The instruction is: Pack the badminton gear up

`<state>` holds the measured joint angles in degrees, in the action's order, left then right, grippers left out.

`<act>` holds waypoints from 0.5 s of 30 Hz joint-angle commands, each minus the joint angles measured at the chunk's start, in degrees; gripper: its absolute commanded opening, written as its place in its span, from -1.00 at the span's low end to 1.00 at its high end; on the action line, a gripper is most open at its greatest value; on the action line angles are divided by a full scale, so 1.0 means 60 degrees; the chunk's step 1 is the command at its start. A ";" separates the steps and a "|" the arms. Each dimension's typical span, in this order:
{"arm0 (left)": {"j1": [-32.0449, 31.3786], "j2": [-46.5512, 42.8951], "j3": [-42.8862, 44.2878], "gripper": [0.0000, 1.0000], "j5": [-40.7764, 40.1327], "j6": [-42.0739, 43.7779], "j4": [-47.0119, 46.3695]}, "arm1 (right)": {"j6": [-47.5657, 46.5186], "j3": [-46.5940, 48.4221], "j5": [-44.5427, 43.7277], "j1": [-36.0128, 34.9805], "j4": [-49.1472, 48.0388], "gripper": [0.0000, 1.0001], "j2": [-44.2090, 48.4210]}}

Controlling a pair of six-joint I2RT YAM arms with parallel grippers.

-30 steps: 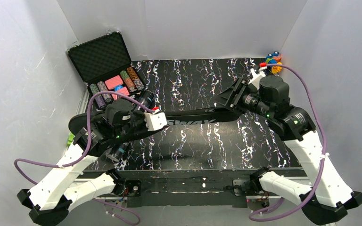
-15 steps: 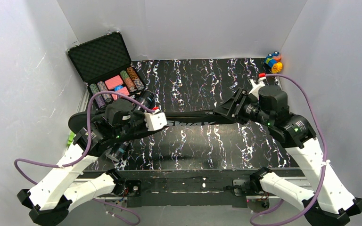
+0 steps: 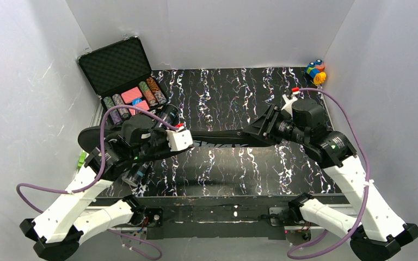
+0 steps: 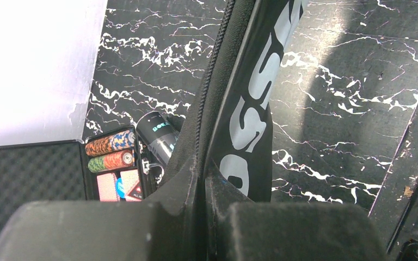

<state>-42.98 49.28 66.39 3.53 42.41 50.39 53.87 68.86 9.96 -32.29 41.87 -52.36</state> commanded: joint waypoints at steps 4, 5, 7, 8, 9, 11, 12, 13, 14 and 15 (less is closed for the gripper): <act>0.0028 -0.0331 0.0331 -1.00 0.0115 0.0069 -0.0732 | 0.0495 -0.0549 0.0529 -0.0078 -0.1014 -0.06 0.0040; 0.0020 -0.0332 0.0341 -1.00 0.0115 0.0073 -0.0724 | 0.0538 -0.0586 0.0544 -0.0081 -0.1083 -0.08 0.0040; 0.0028 -0.0324 0.0345 -1.00 0.0115 0.0071 -0.0723 | 0.0641 -0.0641 0.0589 -0.0082 -0.1209 -0.12 0.0066; 0.0020 -0.0331 0.0350 -1.00 0.0115 0.0073 -0.0715 | 0.0697 -0.0670 0.0605 -0.0082 -0.1269 -0.16 0.0080; 0.0021 -0.0326 0.0352 -1.00 0.0115 0.0070 -0.0715 | 0.0748 -0.0687 0.0638 -0.0082 -0.1342 -0.19 0.0091; 0.0030 -0.0319 0.0354 -1.00 0.0114 0.0070 -0.0713 | 0.0857 -0.0802 0.0713 -0.0081 -0.1525 -0.23 0.0125; 0.0035 -0.0331 0.0363 -1.00 0.0117 0.0075 -0.0712 | 0.0913 -0.0866 0.0769 -0.0078 -0.1614 -0.25 0.0147; 0.0036 -0.0324 0.0367 -1.00 0.0115 0.0068 -0.0718 | 0.0971 -0.0946 0.0819 -0.0081 -0.1695 -0.27 0.0167; 0.0034 -0.0331 0.0371 -1.00 0.0111 0.0065 -0.0713 | 0.1013 -0.1012 0.0848 -0.0082 -0.1760 -0.29 0.0184; 0.0040 -0.0330 0.0381 -1.00 0.0113 0.0069 -0.0698 | 0.1060 -0.1070 0.0859 -0.0082 -0.1814 -0.31 0.0206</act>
<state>-42.92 49.25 66.39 3.46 42.54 50.72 58.41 63.57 13.08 -32.38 35.44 -52.23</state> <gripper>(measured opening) 0.024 0.361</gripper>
